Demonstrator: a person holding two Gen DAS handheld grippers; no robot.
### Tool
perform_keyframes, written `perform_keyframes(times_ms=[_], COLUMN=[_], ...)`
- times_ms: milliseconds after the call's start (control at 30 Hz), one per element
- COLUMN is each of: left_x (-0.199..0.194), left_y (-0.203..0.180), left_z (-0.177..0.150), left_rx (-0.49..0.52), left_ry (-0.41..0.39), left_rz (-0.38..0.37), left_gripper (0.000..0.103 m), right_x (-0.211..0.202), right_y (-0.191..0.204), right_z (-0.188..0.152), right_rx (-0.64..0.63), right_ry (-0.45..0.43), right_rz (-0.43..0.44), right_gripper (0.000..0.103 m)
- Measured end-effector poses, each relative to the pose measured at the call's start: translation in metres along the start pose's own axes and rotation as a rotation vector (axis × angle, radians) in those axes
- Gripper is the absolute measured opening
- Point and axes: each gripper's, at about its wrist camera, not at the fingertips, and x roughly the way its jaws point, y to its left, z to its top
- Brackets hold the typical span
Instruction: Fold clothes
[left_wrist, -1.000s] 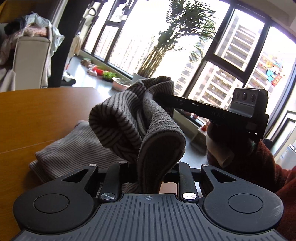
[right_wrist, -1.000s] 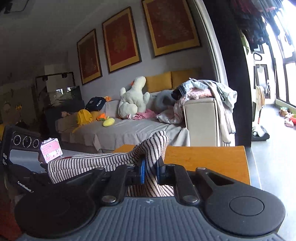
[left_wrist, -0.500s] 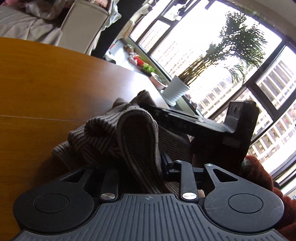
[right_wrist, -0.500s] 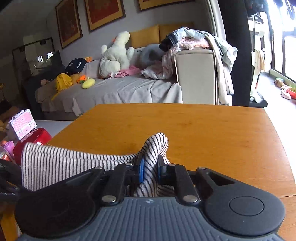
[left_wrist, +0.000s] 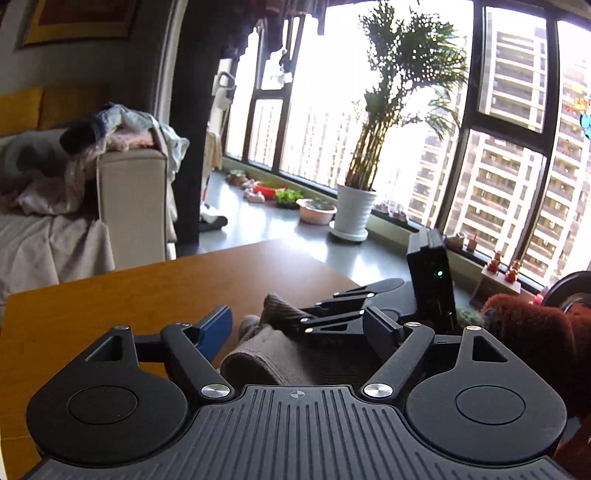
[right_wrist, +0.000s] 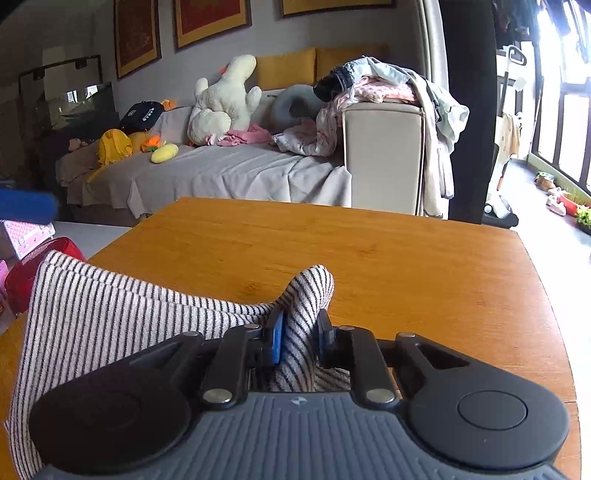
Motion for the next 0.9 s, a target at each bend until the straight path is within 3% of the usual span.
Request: perform_keyframes(times_ms=[67, 133, 267, 433, 567, 900], left_x=[0.032, 0.054, 0.049, 0.047, 0.048, 0.047], left_y=[0.012, 0.033, 0.060, 0.065, 0.068, 0.056], left_z=[-0.012, -0.029, -0.043, -0.046, -0.048, -0.054], left_rx=[0.022, -0.026, -0.175, -0.213, -0.262, -0.351], left_ry=[0.106, 0.179, 0.160, 0.148, 0.148, 0.147], left_rz=[0.081, 0.086, 0.013, -0.004, -0.016, -0.052], left_gripper=[0.062, 0.063, 0.064, 0.064, 0.063, 0.062], right_x=[-0.011, -0.022, -0.044, -0.052, -0.042, -0.001], right_y=[-0.001, -0.003, -0.006, -0.018, -0.026, -0.026], right_z=[0.000, -0.001, -0.001, -0.031, -0.045, -0.011], right_rx=[0.027, 0.053, 0.107, 0.348, 0.481, 0.306], right_ry=[-0.006, -0.013, -0.025, 0.076, 0.100, 0.092], right_rz=[-0.005, -0.010, -0.020, 0.079, 0.137, 0.058], right_gripper=[0.029, 0.052, 0.068, 0.072, 0.068, 0.061])
